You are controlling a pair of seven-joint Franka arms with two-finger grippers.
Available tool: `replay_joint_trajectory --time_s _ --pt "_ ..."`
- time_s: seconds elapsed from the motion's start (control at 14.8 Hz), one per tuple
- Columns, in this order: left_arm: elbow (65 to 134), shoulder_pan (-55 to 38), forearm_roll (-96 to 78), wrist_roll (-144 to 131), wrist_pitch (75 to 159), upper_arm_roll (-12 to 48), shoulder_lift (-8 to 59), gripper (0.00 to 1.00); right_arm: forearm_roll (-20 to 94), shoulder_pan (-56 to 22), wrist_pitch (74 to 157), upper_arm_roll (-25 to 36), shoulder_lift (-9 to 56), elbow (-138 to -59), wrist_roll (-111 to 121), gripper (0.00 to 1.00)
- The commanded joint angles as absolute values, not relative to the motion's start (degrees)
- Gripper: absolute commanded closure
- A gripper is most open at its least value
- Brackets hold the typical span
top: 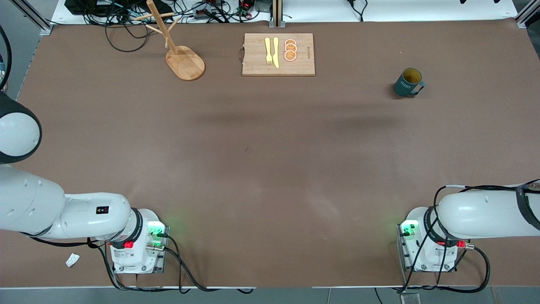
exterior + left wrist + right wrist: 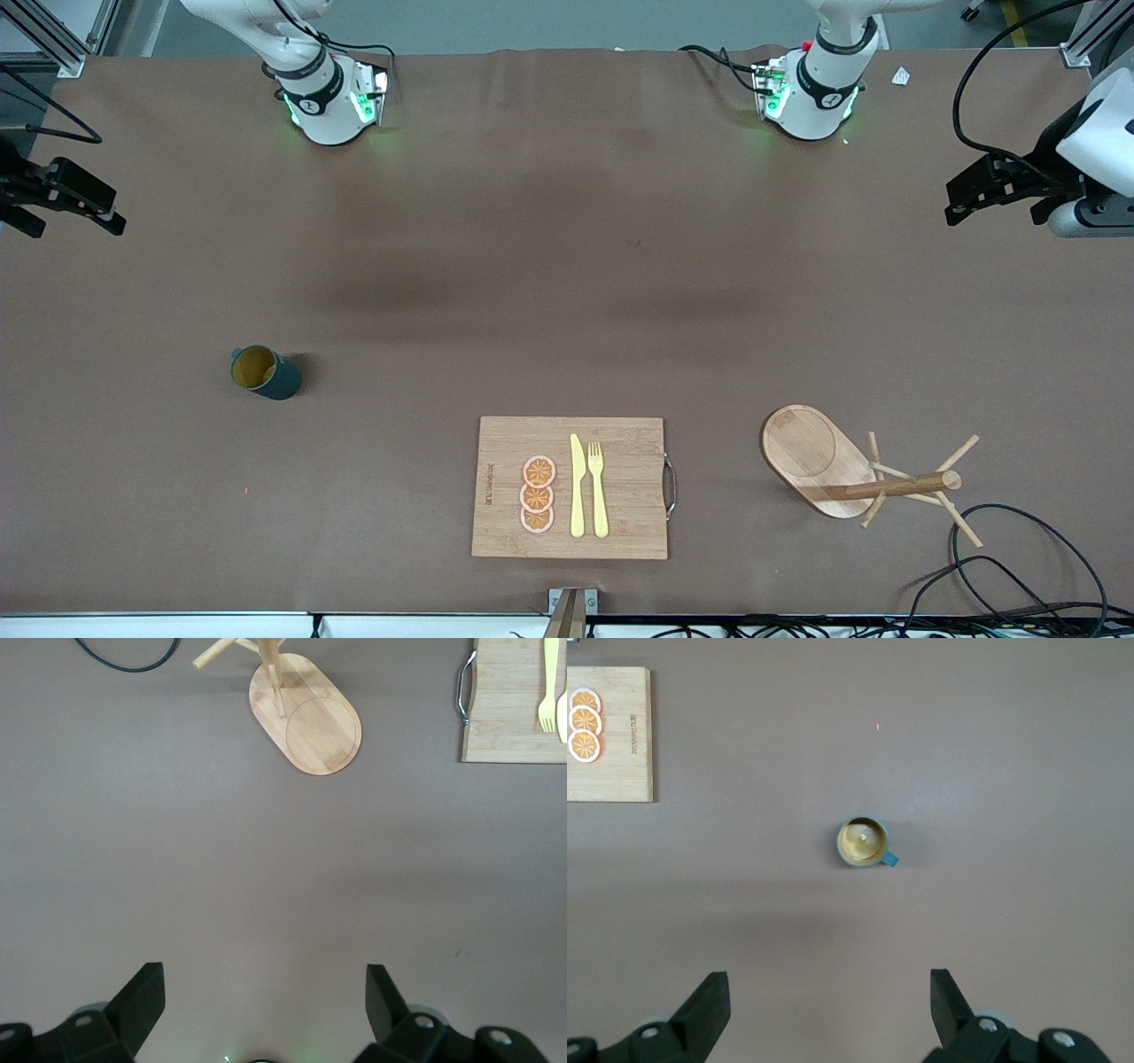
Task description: Transfer cup from left to right arm and place
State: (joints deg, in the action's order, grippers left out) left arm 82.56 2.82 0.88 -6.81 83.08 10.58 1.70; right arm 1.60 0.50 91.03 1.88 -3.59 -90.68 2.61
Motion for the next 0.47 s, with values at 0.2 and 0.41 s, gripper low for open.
replay_joint_trajectory --time_s 0.2,0.41 --pt "82.53 2.81 1.14 -6.15 83.06 10.9 1.14 0.0 1.93 0.88 91.32 1.06 -5.1 -91.41 1.58 0.0" --pt "82.44 2.81 1.14 -6.15 83.06 10.9 1.14 0.0 1.93 0.88 91.49 0.97 -5.1 -91.23 1.67 0.0"
